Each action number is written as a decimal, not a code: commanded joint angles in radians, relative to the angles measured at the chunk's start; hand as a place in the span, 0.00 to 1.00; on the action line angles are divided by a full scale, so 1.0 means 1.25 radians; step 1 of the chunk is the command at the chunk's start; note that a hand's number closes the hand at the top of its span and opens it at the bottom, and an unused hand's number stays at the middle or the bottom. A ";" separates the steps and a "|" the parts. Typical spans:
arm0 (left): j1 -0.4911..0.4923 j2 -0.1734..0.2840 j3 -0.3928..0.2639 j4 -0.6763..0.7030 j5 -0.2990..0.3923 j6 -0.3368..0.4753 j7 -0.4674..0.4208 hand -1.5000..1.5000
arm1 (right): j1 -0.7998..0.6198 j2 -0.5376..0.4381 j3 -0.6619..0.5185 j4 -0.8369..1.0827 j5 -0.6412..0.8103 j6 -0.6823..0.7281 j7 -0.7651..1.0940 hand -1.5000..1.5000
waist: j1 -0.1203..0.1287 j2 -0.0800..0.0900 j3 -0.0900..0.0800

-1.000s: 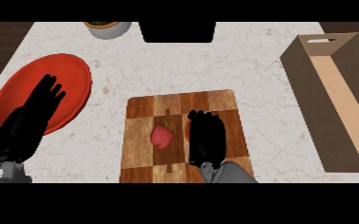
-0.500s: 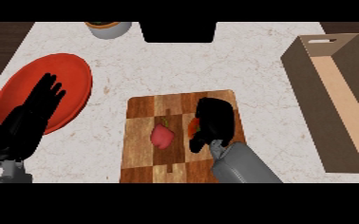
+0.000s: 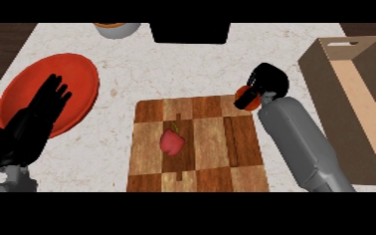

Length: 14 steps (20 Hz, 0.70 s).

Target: Pick the tomato from the cutting board and place it in the cardboard box

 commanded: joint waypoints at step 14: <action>-0.009 -0.007 0.025 0.034 -0.010 -0.011 -0.005 0.50 | -0.185 -0.046 0.025 -0.186 0.176 0.000 0.157 1.00 | -0.026 -0.011 -0.001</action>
